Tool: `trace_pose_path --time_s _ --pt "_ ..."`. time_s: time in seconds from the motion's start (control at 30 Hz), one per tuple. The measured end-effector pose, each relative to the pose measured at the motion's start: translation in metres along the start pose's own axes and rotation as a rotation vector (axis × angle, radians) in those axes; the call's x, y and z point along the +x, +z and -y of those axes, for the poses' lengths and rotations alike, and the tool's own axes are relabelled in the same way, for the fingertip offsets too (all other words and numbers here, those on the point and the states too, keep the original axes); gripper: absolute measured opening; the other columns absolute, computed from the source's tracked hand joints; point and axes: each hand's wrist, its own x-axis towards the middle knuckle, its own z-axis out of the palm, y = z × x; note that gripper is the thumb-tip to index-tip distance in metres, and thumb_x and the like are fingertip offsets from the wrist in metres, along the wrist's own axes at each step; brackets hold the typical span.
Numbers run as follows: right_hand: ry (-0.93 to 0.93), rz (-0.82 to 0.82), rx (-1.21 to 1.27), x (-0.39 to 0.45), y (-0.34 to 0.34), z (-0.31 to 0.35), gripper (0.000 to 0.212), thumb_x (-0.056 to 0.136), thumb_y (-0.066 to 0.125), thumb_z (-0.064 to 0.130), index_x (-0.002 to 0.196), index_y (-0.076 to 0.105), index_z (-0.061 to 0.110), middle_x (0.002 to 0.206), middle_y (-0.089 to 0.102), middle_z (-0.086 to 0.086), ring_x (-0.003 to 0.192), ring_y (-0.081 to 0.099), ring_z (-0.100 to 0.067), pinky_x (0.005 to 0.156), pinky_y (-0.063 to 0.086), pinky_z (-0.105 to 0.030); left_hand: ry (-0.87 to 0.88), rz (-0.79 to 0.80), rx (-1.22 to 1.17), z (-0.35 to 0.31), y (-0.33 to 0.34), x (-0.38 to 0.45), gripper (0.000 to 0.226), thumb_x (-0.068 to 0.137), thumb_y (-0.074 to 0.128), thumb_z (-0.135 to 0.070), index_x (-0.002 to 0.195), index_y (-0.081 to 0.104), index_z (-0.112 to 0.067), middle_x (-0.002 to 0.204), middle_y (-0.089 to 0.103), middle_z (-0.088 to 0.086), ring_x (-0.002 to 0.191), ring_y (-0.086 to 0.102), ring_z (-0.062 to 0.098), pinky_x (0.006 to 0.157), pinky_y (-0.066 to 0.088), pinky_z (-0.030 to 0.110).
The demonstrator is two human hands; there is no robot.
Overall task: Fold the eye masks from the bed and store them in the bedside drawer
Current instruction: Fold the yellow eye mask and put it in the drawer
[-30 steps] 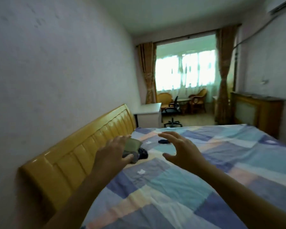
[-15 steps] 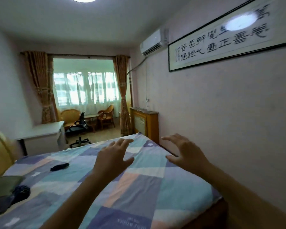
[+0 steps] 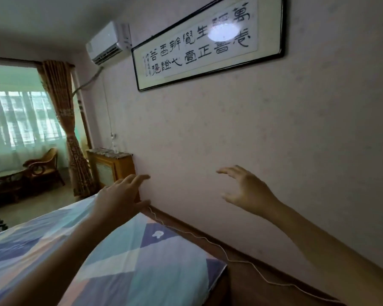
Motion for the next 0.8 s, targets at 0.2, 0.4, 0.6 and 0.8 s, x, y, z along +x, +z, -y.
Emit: trace_pose_path --time_s 0.2,0.4,0.6,0.8 --pt "0.175 -0.016 -0.105 0.061 -0.022 -0.12 0.062 0.081 0.066 0.033 0.137 0.039 0.036 0.142 0.04 0.015 0.126 0.043 -0.011 0.088 0.04 -0.027 0.188 0.03 -0.041 -0.069 0.078 0.173 0.073 0.084 0.055 -0.062 0.145 0.024 -0.036 0.144 0.045 -0.005 0.118 0.055 0.018 0.081 0.052 0.035" --pt "0.311 -0.021 -0.167 0.125 -0.046 -0.258 0.068 0.079 0.066 0.039 0.138 0.033 0.04 0.142 0.037 0.02 0.129 0.04 -0.007 0.093 0.04 -0.029 0.344 0.048 -0.164 -0.174 0.161 0.323 0.075 0.08 0.052 -0.069 0.143 0.027 -0.038 0.146 0.042 -0.01 0.123 0.051 0.015 0.091 0.047 0.035" --pt "0.248 0.104 -0.053 0.243 -0.035 -0.383 0.07 0.082 0.065 0.043 0.142 0.029 0.04 0.147 0.038 0.015 0.135 0.034 -0.004 0.108 0.034 -0.034 0.299 -0.012 -0.228 -0.209 0.239 0.445 0.069 0.085 0.048 -0.065 0.144 0.031 -0.034 0.151 0.036 -0.011 0.136 0.037 0.015 0.106 0.035 0.039" --pt "0.054 0.241 0.131 0.401 0.027 -0.445 0.069 0.085 0.066 0.038 0.143 0.029 0.039 0.146 0.04 0.016 0.132 0.035 -0.002 0.1 0.029 -0.023 0.108 0.008 -0.142 -0.163 0.294 0.536 0.071 0.086 0.043 -0.067 0.147 0.023 -0.037 0.153 0.032 -0.012 0.138 0.033 0.014 0.108 0.032 0.038"
